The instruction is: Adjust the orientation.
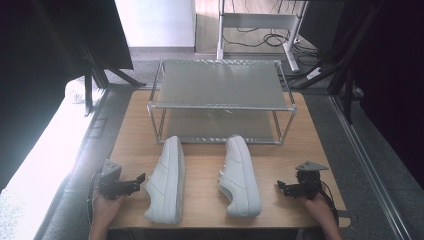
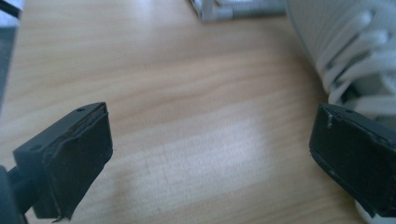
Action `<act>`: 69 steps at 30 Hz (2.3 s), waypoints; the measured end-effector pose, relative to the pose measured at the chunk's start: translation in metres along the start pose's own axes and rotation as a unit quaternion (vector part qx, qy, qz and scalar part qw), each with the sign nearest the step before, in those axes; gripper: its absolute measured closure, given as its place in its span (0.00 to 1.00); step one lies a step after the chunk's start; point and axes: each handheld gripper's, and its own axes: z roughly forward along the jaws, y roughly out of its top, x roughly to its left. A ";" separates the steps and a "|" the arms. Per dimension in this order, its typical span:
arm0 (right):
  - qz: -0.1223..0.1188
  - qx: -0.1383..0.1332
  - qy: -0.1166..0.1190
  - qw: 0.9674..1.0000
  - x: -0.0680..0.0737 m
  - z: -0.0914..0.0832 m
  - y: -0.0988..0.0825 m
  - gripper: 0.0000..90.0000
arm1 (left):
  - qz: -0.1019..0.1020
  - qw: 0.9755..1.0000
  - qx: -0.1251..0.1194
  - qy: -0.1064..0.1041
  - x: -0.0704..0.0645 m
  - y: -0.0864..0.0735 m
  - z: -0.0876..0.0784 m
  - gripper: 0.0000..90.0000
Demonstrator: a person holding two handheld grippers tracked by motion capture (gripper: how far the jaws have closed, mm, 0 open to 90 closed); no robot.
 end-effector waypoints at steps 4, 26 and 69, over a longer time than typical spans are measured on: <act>0.000 0.000 0.000 1.000 0.000 0.000 0.000 0.00 | -0.012 1.000 -0.028 -0.005 0.002 0.000 -0.004 0.00; 0.000 0.000 0.000 1.000 0.000 0.000 0.000 0.00 | 0.016 0.998 -0.032 -0.046 -0.025 0.003 -0.009 0.00; -0.001 0.000 0.001 1.000 0.000 0.000 0.000 0.00 | 0.047 0.992 -0.081 -0.086 -0.072 0.032 -0.009 0.00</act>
